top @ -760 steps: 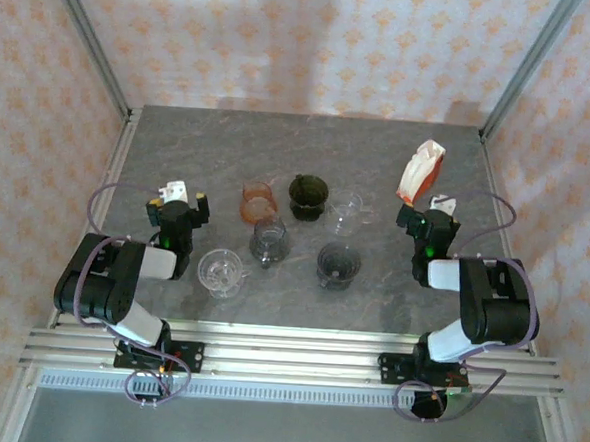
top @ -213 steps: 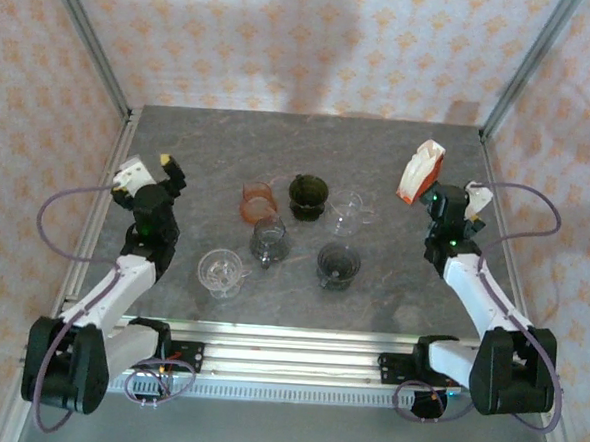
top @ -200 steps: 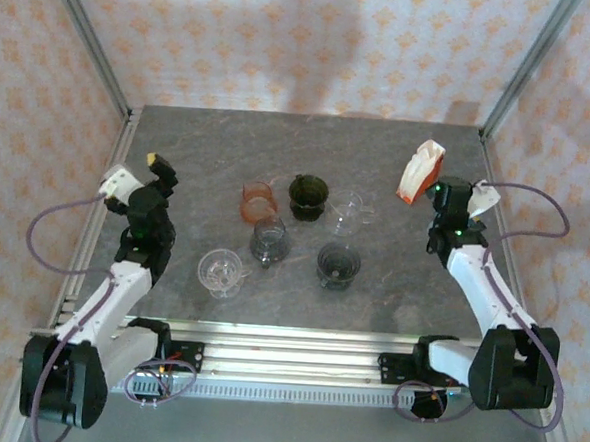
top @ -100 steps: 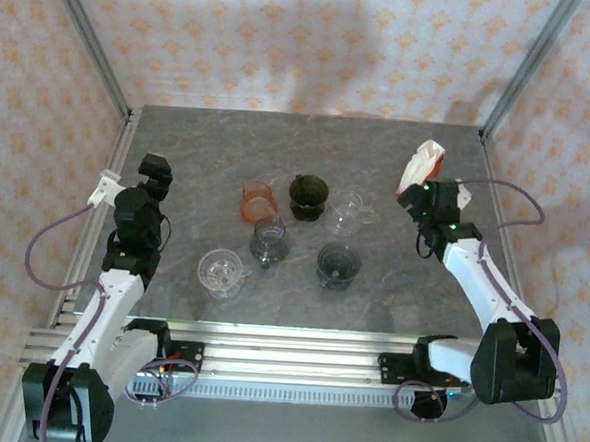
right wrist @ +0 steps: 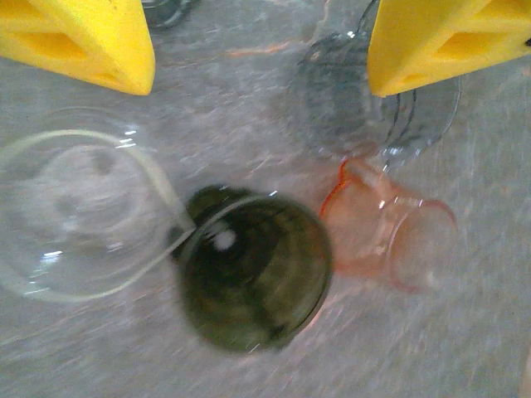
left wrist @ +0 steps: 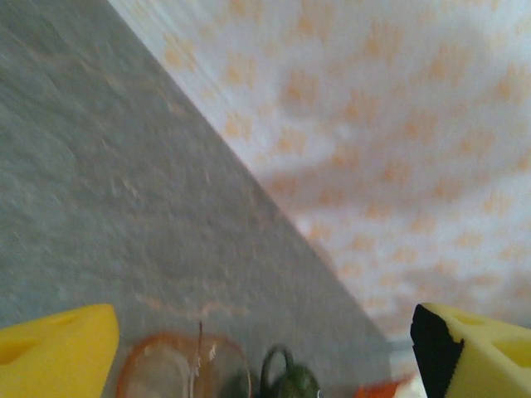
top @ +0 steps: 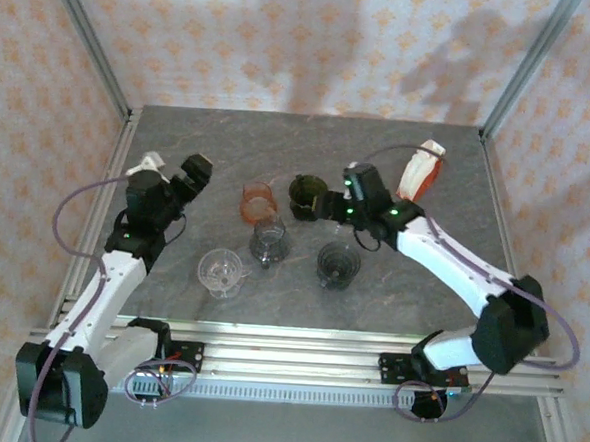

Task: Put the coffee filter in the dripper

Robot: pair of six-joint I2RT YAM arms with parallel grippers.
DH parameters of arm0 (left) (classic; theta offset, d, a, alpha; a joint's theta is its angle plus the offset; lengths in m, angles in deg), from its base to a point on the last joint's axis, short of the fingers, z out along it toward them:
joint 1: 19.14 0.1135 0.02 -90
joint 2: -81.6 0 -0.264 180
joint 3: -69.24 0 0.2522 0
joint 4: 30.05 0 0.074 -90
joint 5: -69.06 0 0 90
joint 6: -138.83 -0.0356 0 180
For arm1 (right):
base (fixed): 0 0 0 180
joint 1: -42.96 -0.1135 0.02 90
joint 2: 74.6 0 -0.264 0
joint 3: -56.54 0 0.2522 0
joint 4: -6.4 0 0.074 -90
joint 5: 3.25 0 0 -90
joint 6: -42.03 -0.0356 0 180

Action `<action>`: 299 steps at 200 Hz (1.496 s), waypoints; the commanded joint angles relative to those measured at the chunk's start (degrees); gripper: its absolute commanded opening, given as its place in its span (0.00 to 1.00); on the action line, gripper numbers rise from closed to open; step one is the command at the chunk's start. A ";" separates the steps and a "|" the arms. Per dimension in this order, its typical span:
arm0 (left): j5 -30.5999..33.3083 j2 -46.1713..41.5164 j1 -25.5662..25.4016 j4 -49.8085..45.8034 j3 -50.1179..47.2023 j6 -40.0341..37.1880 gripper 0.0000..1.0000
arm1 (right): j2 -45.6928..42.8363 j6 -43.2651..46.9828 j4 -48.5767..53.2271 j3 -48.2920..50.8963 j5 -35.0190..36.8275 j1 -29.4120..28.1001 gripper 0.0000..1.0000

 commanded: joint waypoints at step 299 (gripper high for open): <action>-2.58 -6.49 -5.90 -11.14 -3.51 -3.36 1.00 | 15.53 3.92 20.57 -13.14 8.64 -13.27 0.03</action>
